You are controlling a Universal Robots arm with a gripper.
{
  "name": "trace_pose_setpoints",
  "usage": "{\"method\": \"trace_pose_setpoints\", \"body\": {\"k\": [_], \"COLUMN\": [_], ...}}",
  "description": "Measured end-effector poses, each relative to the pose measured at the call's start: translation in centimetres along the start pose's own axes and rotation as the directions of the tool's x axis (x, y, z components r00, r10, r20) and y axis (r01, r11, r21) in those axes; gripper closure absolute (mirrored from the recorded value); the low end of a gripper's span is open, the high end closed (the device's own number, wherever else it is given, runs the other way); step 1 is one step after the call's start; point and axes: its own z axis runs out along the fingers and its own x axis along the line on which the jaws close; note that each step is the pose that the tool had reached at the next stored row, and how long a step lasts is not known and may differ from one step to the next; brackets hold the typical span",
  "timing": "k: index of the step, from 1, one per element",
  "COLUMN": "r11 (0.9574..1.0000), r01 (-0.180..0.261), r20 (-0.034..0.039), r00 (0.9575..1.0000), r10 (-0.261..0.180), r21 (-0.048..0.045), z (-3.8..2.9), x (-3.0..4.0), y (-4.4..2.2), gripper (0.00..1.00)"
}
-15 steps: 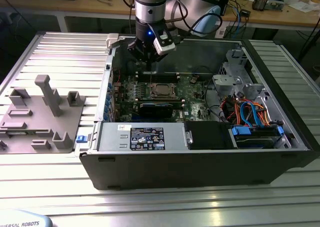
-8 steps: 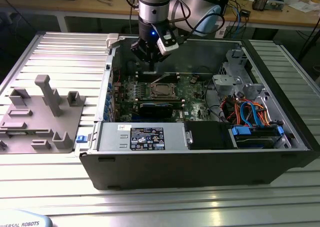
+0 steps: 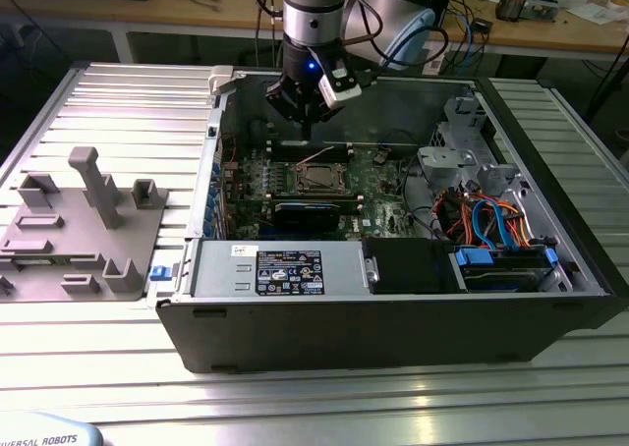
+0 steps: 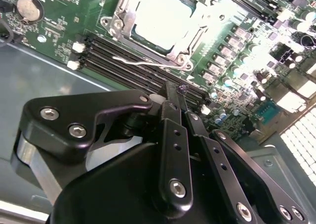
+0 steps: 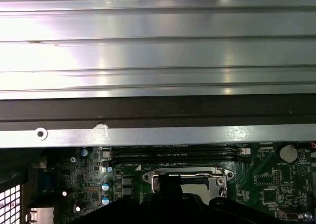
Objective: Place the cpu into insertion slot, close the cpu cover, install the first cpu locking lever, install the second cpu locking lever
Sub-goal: 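Install the first cpu locking lever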
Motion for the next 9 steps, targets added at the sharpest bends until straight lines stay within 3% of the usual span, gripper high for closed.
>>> {"method": "trace_pose_setpoints", "body": {"k": [9], "r11": [1.0000], "r01": [0.000], "r20": [-0.0001], "r00": [1.0000], "r10": [0.000], "r21": [0.0001], "z": [0.02], "x": [-0.84], "y": [0.02], "gripper": [0.89]}}
